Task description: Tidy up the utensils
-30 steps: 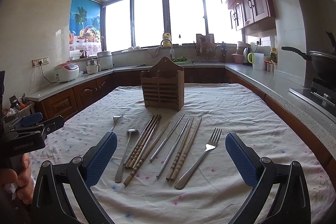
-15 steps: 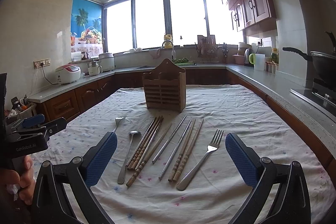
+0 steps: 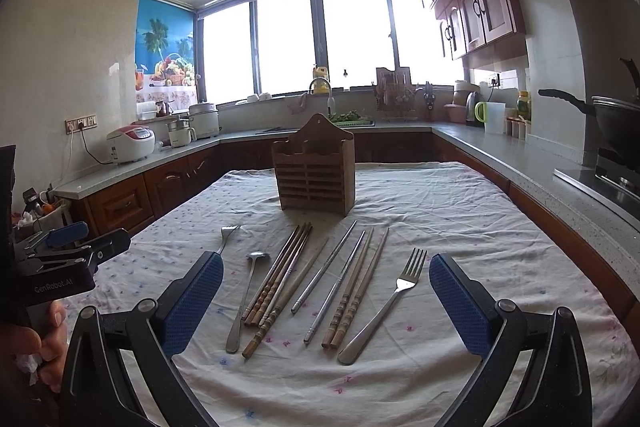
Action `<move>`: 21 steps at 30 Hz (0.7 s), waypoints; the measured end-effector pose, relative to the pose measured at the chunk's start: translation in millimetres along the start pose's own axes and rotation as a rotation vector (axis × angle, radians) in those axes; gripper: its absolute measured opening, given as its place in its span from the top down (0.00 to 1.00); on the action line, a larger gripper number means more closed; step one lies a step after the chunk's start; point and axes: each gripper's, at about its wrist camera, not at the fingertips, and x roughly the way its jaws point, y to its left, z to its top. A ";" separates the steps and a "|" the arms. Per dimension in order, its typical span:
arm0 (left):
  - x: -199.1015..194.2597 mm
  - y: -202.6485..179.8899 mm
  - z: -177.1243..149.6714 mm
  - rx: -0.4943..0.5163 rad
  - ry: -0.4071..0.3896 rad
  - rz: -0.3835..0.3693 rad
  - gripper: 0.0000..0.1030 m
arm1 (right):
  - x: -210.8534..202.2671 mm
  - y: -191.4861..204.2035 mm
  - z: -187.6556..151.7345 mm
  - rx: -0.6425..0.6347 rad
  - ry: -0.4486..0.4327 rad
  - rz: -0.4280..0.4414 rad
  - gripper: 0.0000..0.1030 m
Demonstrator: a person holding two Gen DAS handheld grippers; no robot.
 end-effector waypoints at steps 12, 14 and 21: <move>16.6 -1.8 3.2 -0.016 0.059 -0.036 0.00 | 3.5 -2.9 3.1 0.016 0.006 0.006 0.00; 23.1 -1.2 5.7 -0.027 0.081 -0.049 0.00 | 6.2 -3.9 4.8 0.019 0.012 0.004 0.00; 54.5 -2.7 16.2 -0.059 0.185 -0.117 0.00 | 25.9 -18.8 12.9 0.067 0.070 0.004 0.00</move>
